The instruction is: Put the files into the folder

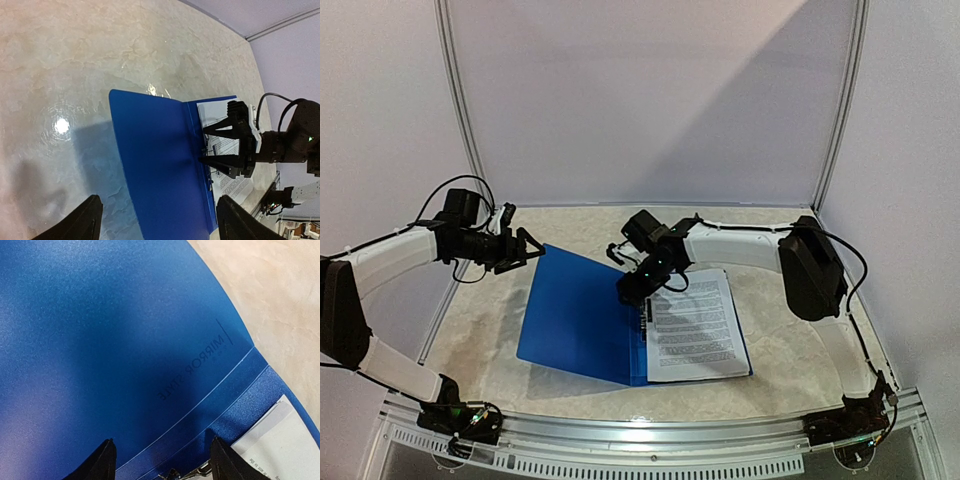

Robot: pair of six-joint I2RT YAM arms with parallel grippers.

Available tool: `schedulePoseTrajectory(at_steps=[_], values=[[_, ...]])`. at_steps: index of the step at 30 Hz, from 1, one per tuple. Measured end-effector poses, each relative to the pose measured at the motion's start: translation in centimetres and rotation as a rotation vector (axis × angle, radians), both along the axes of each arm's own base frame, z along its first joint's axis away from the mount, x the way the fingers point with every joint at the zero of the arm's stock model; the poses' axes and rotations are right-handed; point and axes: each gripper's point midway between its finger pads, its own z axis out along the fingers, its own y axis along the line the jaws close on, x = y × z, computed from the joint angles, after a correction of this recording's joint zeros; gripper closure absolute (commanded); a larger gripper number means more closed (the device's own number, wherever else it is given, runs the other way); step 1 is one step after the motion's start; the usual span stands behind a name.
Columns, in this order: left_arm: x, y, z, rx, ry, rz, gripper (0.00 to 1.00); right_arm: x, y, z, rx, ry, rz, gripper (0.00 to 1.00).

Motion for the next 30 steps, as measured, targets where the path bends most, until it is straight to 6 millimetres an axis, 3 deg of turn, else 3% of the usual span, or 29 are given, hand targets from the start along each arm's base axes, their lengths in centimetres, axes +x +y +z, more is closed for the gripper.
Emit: schedulePoseTrajectory(at_steps=[18, 30], values=[[0.0, 0.0, 0.0, -0.001, -0.002, -0.001, 0.2, 0.3, -0.5, -0.6, -0.019, 0.017, -0.011, 0.28], [0.0, 0.0, 0.1, -0.001, -0.003, -0.001, 0.2, 0.3, -1.0, -1.3, 0.0, 0.075, -0.003, 0.37]])
